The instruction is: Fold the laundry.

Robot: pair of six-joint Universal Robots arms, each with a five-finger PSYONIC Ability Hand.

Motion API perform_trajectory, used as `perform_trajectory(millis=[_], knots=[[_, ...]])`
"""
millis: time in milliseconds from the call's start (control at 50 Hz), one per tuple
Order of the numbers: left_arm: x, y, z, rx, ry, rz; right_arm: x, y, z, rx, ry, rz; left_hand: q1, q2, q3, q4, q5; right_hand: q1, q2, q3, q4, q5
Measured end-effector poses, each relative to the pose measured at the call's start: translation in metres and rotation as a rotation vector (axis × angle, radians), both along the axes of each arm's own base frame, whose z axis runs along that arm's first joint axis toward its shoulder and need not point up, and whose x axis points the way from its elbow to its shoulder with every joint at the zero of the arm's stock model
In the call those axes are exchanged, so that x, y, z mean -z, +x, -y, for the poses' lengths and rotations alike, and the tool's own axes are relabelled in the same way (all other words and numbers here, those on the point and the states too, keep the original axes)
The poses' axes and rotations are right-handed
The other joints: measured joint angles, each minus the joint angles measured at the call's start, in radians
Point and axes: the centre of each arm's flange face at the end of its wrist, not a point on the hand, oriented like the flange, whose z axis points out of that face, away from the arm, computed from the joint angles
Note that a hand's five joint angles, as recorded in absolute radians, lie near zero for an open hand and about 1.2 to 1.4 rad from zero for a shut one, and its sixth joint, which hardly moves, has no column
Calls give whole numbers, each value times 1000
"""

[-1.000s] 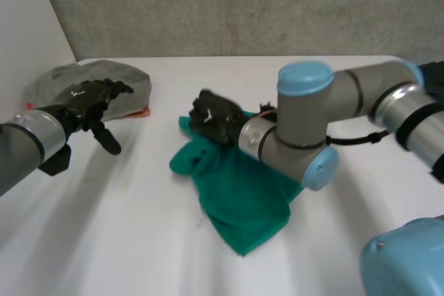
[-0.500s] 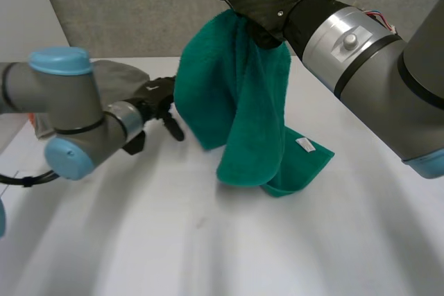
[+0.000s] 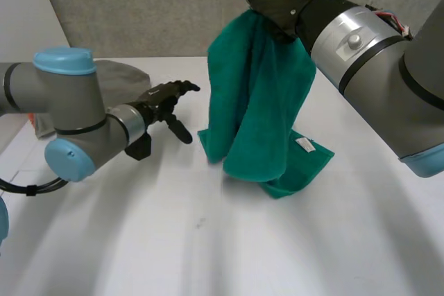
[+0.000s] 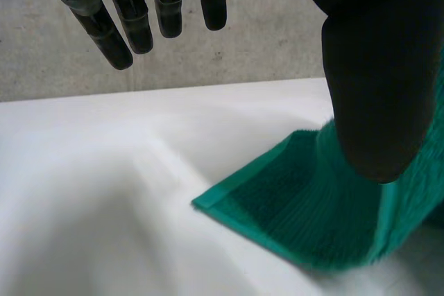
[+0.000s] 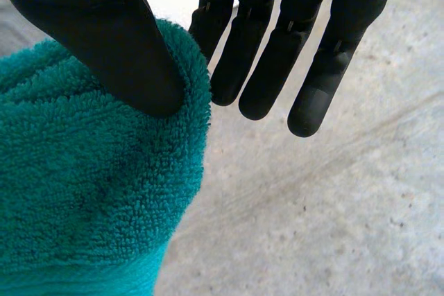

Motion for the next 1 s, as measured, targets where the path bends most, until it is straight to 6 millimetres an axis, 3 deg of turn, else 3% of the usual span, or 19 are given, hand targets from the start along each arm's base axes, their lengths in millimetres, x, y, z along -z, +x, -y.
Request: perform_trajectory(millis=[140, 340, 380, 420, 440, 460, 500, 540, 620, 720, 760, 820, 900, 920, 940, 1000], knots=[[21, -6, -6, 77, 25, 41, -24, 0, -16, -32, -47, 50, 0, 0, 0, 0, 0, 0, 0, 0, 0, 0], [37, -39, -25, 151, 20, 89, -58, -6, -40, -64, -105, 117, 2, 1, 0, 1, 0, 0, 0, 0, 0, 0], [36, -46, -30, 157, 20, 92, -62, -8, -43, -66, -113, 126, 203, 169, 169, 173, 170, 0, 0, 0, 0, 0], [34, -54, -35, 149, 15, 97, -67, -11, -46, -64, -122, 138, 660, 583, 557, 565, 556, 0, 0, 0, 0, 0], [33, -55, -35, 140, 13, 99, -68, -12, -46, -63, -124, 141, 732, 626, 622, 631, 619, 0, 0, 0, 0, 0], [31, -55, -35, 122, 11, 102, -69, -13, -45, -58, -125, 143, 903, 808, 800, 813, 793, 0, 0, 0, 0, 0], [25, -53, -32, 61, 3, 111, -70, -18, -39, -41, -125, 147, 966, 962, 951, 971, 929, 0, 0, 0, 0, 0], [16, -46, -26, -5, -14, 118, -69, -24, -29, -13, -118, 144, 966, 983, 972, 992, 933, 0, 0, 0, 0, 0], [-23, -19, -11, -141, -89, 125, -54, -43, 3, 69, -80, 120, 966, 985, 974, 994, 933, 0, 0, 0, 0, 0], [-91, 20, -6, -191, -259, 113, -20, -67, 41, 140, 7, 63, 966, 985, 974, 994, 933, 0, 0, 0, 0, 11], [-125, 35, -11, -185, -360, 107, 4, -75, 54, 150, 64, 25, 966, 985, 974, 994, 933, 0, 0, 1, 0, 11], [-156, 48, -20, -164, -468, 114, 39, -82, 67, 137, 136, -33, 966, 985, 974, 995, 933, 0, 0, 3, 0, 11], [-165, 52, -21, -148, -521, 137, 80, -83, 78, 108, 195, -92, 966, 985, 975, 995, 933, 0, 0, 3, 0, 11], [-165, 52, -21, -148, -521, 137, 80, -83, 78, 108, 195, -92, 966, 985, 975, 995, 933, 0, 0, 3, 0, 11], [-157, 49, -13, -148, -521, 156, 99, -80, 87, 98, 203, -110, 966, 985, 975, 995, 933, 0, 0, 3, 0, 11], [-146, 44, 1, -157, -523, 181, 114, -74, 100, 97, 185, -111, 966, 988, 977, 995, 933, 0, 0, 3, 1, 11]])
